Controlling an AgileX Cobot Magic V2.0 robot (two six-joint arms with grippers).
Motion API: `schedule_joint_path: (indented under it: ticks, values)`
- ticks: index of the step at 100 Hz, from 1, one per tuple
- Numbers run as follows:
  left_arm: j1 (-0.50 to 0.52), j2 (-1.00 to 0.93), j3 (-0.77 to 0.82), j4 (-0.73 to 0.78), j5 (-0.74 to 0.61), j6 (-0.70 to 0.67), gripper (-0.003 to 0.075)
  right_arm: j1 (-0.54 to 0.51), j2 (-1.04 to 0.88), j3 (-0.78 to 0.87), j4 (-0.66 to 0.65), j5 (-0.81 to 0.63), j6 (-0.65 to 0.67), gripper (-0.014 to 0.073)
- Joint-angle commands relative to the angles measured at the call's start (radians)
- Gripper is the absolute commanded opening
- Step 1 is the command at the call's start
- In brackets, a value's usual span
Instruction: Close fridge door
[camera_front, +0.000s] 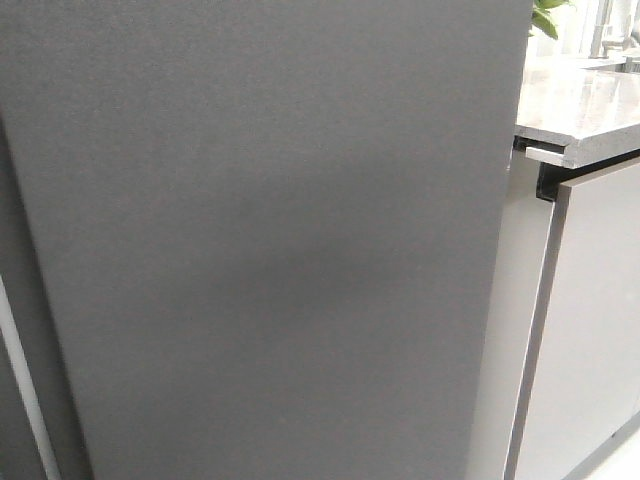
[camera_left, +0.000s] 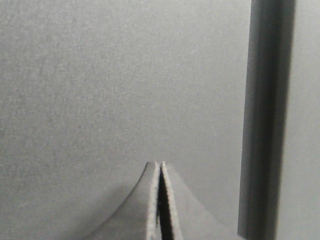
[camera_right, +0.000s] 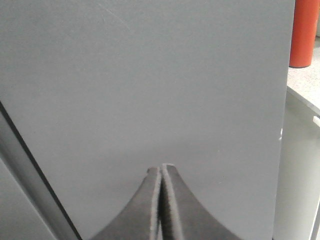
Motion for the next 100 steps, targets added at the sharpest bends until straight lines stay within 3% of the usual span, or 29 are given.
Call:
schedule_joint_path:
  ticks: [1, 21, 47, 73, 100]
  values:
    - [-0.003, -0.02, 0.035, -0.006, -0.072, -0.005, -0.002, -0.011, 0.004, -0.026, -0.017, -0.075, -0.005, -0.0044]
    - [-0.003, -0.02, 0.035, -0.006, -0.072, -0.005, -0.002, -0.136, -0.054, 0.049, -0.024, -0.157, -0.005, -0.0045]
    - [-0.003, -0.02, 0.035, -0.006, -0.072, -0.005, -0.002, -0.375, -0.246, 0.287, -0.024, -0.277, -0.007, -0.0044]
    - [-0.003, -0.02, 0.035, -0.006, -0.072, -0.005, -0.002, -0.39, -0.391, 0.573, -0.024, -0.468, -0.007, -0.0045]
    - [-0.003, -0.02, 0.035, -0.006, -0.072, -0.005, -0.002, -0.39, -0.427, 0.668, -0.027, -0.506, -0.009, -0.0045]
